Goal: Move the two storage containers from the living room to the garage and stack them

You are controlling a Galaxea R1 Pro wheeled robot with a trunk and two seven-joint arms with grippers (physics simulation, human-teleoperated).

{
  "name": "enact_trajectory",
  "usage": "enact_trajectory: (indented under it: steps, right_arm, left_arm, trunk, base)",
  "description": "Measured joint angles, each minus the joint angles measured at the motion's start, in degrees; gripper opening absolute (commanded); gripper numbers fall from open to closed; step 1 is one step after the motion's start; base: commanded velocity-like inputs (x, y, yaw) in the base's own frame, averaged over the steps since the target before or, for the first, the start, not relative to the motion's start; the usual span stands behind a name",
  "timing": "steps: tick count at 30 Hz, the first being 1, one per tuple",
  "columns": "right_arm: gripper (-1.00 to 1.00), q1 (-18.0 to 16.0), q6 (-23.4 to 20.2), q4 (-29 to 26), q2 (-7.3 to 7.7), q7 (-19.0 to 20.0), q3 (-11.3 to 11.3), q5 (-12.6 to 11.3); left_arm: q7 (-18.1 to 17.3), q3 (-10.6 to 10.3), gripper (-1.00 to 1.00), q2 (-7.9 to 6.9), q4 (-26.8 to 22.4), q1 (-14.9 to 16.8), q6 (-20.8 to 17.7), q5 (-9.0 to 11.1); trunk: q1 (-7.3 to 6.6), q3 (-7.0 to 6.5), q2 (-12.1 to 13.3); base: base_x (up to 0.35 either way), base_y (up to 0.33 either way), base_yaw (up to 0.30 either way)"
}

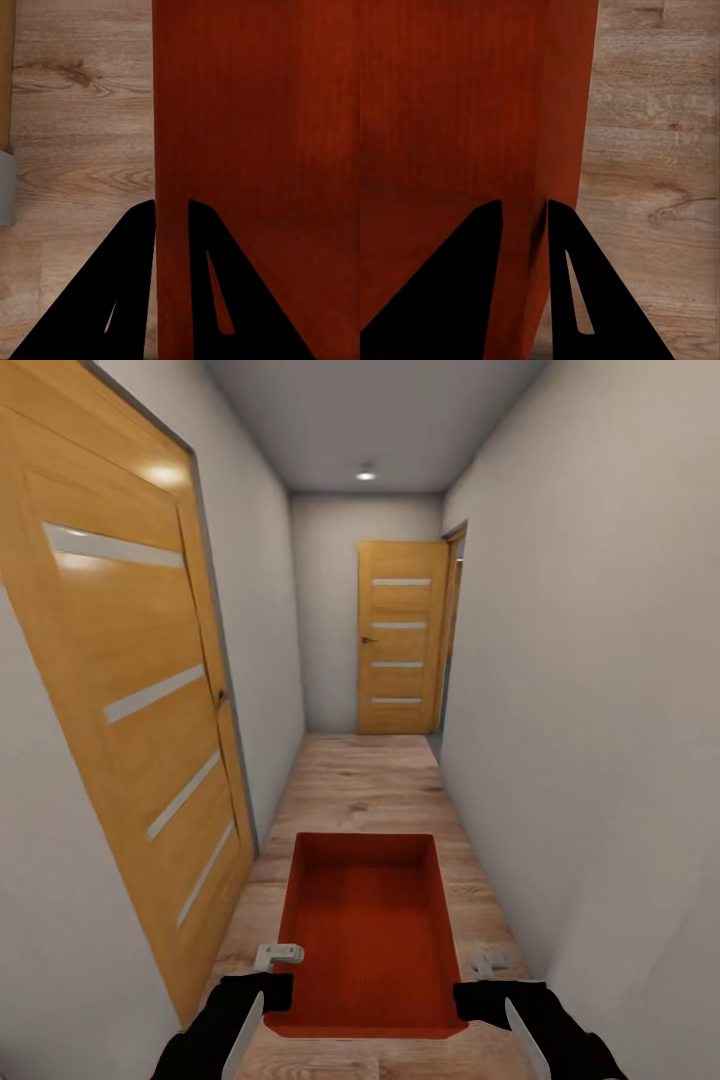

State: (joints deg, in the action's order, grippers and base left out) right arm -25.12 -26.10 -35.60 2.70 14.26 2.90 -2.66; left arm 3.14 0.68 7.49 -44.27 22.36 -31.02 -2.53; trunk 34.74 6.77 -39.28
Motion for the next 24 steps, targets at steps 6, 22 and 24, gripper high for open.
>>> enact_trajectory:
  steps: [6,22,24]
  right_arm:
    - [-1.0,0.0,0.0,0.0,0.0,0.0,0.0,0.0]
    - [-1.0,0.0,-0.03,0.0,-0.03,-0.01,-0.05,0.08]
    - [-1.0,0.0,-0.01,0.0,-0.03,0.0,-0.06,0.09]
  left_arm:
    - [0.0,0.0,-1.0,0.0,0.0,0.0,0.0,0.0]
    - [0.0,0.02,-1.0,0.0,0.02,0.0,0.0,0.01]
    - [0.0,0.02,-1.0,0.0,0.01,0.0,0.0,0.0]
  trunk:
    - [0.0,0.0,0.0]
    - [0.0,0.0,0.0]
    - [0.0,0.0,0.0]
  base:
    - [0.325,0.0,-0.015]
    - [0.325,0.0,-0.029]
    - [0.325,0.0,0.0]
